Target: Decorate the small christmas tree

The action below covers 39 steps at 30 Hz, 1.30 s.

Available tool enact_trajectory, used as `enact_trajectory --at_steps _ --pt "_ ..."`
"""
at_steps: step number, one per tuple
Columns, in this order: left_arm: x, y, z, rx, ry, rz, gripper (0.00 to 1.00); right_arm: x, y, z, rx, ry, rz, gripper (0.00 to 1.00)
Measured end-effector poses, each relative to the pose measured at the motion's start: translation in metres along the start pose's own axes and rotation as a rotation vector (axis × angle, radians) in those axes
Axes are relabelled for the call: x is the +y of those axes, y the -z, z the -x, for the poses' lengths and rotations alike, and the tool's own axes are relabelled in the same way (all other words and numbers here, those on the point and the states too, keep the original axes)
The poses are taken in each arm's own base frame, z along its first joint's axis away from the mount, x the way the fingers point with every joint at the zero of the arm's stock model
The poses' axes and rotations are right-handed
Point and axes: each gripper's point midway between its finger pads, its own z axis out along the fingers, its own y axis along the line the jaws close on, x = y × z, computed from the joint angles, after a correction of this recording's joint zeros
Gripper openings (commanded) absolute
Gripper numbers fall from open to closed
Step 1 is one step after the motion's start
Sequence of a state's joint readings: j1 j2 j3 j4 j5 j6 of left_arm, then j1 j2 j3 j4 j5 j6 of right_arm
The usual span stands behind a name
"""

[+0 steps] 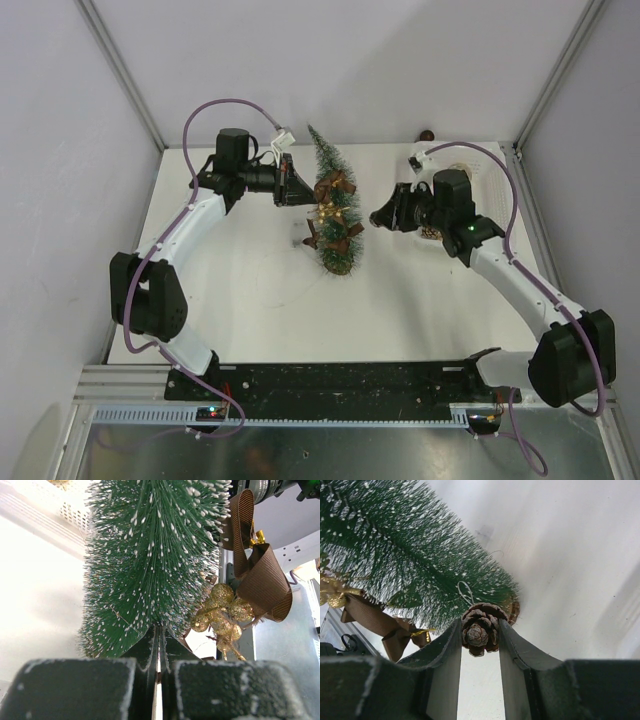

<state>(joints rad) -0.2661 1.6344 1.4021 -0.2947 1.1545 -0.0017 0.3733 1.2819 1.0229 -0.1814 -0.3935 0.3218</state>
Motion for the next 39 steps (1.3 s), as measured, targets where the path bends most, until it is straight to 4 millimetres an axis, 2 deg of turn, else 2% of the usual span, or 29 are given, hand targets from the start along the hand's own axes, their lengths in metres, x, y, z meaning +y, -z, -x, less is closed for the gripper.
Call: enact_trajectory --at_steps 10,17,20,28,39 --pt "0.000 0.000 0.000 0.000 0.000 0.000 0.00 0.022 -0.003 -0.011 0.028 0.026 0.050 0.12" --pt "-0.002 -0.001 0.002 0.000 -0.002 -0.003 0.00 0.021 -0.003 -0.010 0.025 0.033 0.049 0.12" --pt "-0.004 -0.002 0.006 -0.003 -0.009 -0.007 0.00 0.018 -0.001 -0.004 0.012 0.038 0.042 0.11" --pt "-0.006 -0.004 0.006 -0.001 -0.012 -0.013 0.00 0.017 0.007 0.035 -0.077 0.064 0.044 0.12" --pt "-0.007 -0.007 0.007 0.002 -0.015 -0.020 0.00 0.027 0.002 0.044 -0.080 0.077 0.097 0.12"
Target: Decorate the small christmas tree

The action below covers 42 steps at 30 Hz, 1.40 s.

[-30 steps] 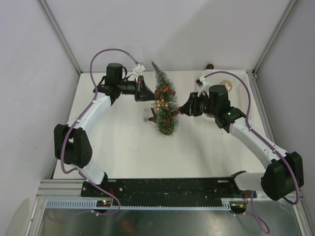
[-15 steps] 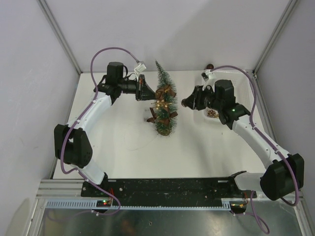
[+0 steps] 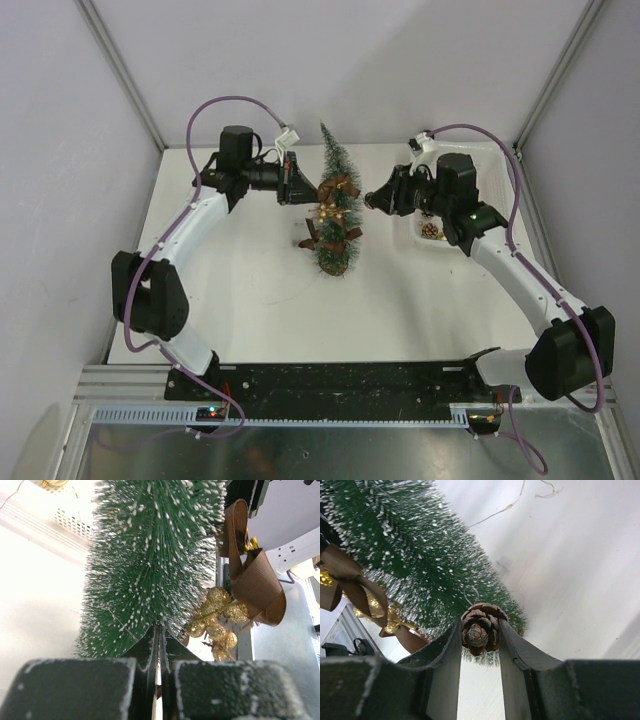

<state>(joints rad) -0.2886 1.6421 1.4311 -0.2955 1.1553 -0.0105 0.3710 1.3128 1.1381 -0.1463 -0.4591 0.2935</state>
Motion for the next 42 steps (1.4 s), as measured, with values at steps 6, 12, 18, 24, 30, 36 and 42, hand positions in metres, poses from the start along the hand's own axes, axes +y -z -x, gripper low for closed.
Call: enact_trajectory --at_steps 6,12,18,24,30,36,42 --pt "0.002 -0.003 -0.003 0.006 0.008 -0.004 0.00 0.001 0.001 0.005 -0.004 0.017 -0.002 0.11" --pt "0.000 -0.004 0.000 0.004 -0.001 -0.010 0.00 -0.011 0.003 0.000 0.012 0.026 -0.052 0.11" --pt "-0.001 -0.005 0.000 0.006 -0.001 -0.013 0.00 -0.023 0.005 -0.002 0.019 0.032 -0.109 0.10" --pt "-0.001 -0.005 0.000 0.006 -0.001 -0.013 0.00 -0.025 0.005 -0.001 0.016 0.034 -0.118 0.10" --pt "-0.002 -0.006 0.000 0.008 -0.002 -0.016 0.00 -0.013 0.004 0.005 0.007 0.051 -0.094 0.10" --pt "-0.003 -0.007 -0.001 0.009 -0.003 -0.019 0.00 0.007 0.002 0.018 -0.017 0.093 -0.053 0.10" --pt "-0.003 -0.007 -0.001 0.009 -0.003 -0.020 0.00 0.009 0.002 0.020 -0.019 0.104 -0.049 0.10"
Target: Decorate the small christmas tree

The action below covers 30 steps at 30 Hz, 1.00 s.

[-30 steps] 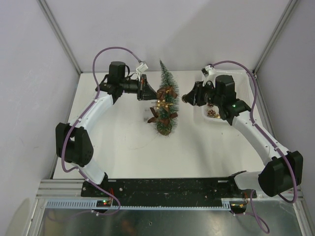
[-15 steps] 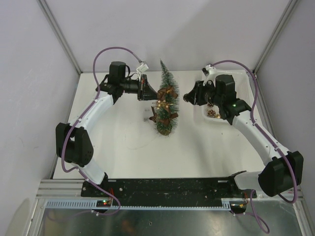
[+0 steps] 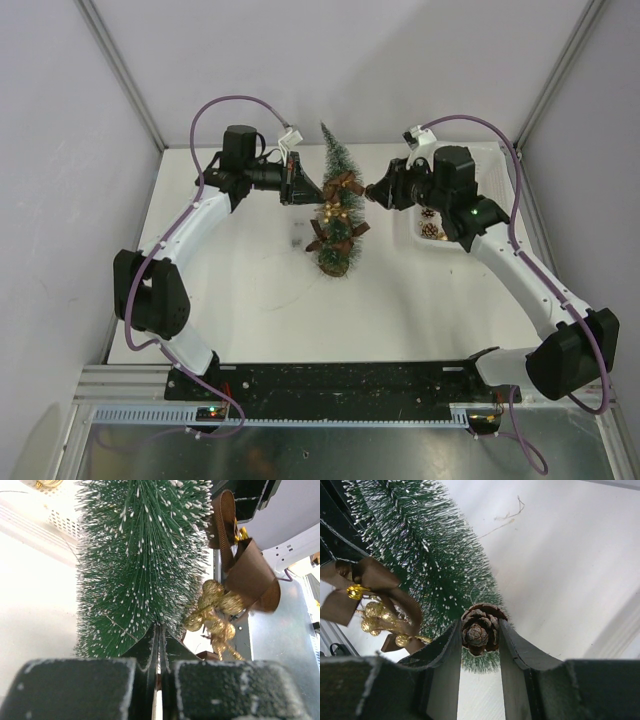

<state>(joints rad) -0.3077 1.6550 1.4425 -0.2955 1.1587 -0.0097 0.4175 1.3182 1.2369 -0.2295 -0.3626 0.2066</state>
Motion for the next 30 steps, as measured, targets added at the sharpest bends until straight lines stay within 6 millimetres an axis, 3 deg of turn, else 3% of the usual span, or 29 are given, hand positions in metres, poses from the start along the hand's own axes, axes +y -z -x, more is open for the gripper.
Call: enact_trajectory --at_steps 14,24,30 --pt "0.000 0.000 0.000 0.000 0.000 0.000 0.00 0.001 0.005 0.000 0.007 0.007 -0.003 0.09" --pt "-0.001 -0.001 0.000 0.001 -0.001 -0.002 0.00 0.009 0.010 0.027 -0.051 0.049 0.009 0.09" --pt "-0.001 -0.001 0.000 0.001 -0.001 -0.002 0.00 0.008 0.007 0.026 -0.046 0.054 0.008 0.09"
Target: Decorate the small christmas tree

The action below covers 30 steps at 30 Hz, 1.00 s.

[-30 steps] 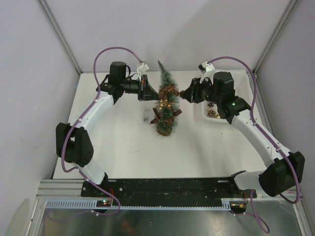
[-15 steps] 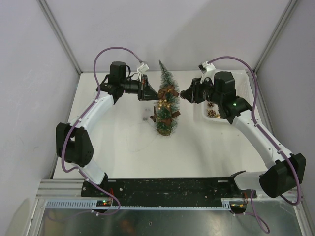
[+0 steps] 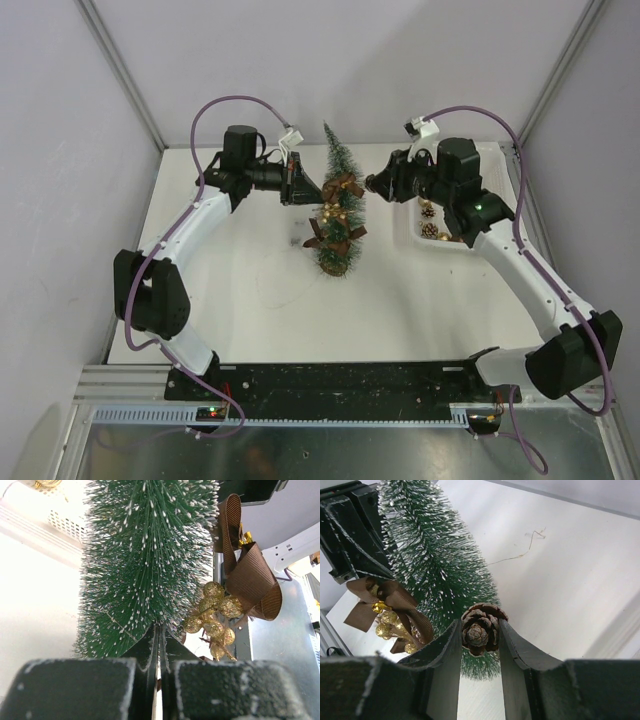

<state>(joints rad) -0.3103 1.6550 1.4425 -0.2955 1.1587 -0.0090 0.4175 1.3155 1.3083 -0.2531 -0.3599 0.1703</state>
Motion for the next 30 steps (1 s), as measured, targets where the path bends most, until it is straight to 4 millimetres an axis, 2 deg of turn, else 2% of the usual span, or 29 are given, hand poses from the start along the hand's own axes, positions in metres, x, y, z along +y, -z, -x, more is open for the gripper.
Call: enact_trajectory --at_steps 11,20,30 --pt "0.000 0.000 0.000 0.000 0.000 0.000 0.00 -0.014 -0.013 -0.015 0.045 -0.014 -0.021 0.08" --pt "0.000 0.000 0.000 0.000 0.000 0.000 0.00 -0.028 -0.011 -0.012 0.037 -0.019 -0.058 0.07" --pt "0.000 0.000 0.000 0.000 0.000 0.000 0.00 -0.028 -0.018 -0.012 0.023 -0.025 -0.049 0.08"
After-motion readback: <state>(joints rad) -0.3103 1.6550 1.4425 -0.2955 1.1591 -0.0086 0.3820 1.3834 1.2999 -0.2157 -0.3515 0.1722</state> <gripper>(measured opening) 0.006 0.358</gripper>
